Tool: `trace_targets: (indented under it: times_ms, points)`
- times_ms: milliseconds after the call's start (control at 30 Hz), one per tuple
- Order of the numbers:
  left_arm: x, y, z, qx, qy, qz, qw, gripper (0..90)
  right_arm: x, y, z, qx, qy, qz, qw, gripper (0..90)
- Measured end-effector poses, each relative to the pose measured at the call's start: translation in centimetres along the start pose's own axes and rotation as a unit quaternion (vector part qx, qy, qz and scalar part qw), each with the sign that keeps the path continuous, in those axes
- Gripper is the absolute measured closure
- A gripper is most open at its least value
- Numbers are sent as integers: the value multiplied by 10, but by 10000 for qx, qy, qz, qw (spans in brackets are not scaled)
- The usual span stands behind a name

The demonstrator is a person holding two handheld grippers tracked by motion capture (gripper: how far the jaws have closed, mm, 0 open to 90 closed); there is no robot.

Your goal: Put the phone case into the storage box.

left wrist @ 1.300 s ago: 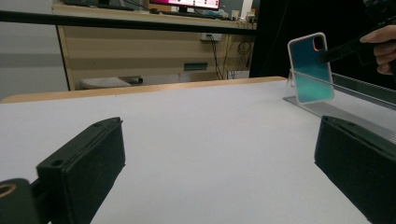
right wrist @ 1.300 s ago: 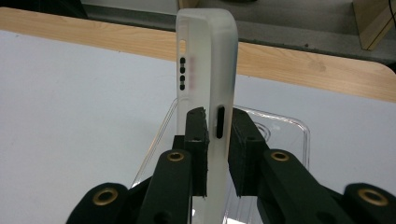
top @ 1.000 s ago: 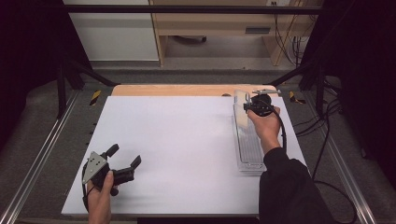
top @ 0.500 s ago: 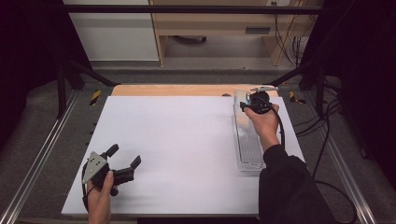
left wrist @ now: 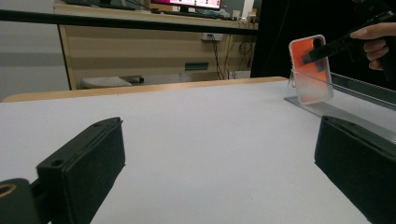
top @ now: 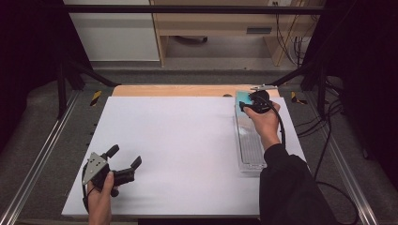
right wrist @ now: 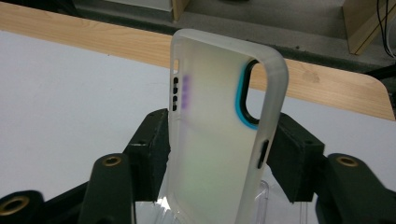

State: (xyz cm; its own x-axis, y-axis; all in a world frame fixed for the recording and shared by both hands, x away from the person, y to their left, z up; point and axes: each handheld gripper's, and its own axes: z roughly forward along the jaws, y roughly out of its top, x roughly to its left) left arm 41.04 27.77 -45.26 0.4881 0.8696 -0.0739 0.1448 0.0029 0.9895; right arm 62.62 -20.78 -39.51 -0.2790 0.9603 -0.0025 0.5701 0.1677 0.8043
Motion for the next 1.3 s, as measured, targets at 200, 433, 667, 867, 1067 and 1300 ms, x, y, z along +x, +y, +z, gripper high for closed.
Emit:
trace_targets:
  times_ms: [200, 433, 667, 867, 1067, 1300]
  points:
    - [0, -1, 0, -4, -31, -78, 10000, 14, 0, 3, 4, 81, -49, 4, 10000, 329]
    - [0, -1, 1, 13, -29, -71, 10000, 14, -3, 2, 9, 138, -57, 71, 9999, 225]
    - [0, -1, 1, 39, -20, -52, 10000, 14, -7, 4, 12, 158, -106, 79, 9998, 185]
    - [-1, -1, 1, 51, -7, -7, 10000, 14, -10, 5, 16, 144, -97, 134, 9998, 168]
    - [-2, -1, 2, 61, -10, 8, 10000, 14, -12, 9, 16, -5, -83, 117, 9999, 152]
    - [-1, -1, 1, 46, -17, 8, 10000, 14, -12, 12, 11, -215, -107, 184, 9995, 144]
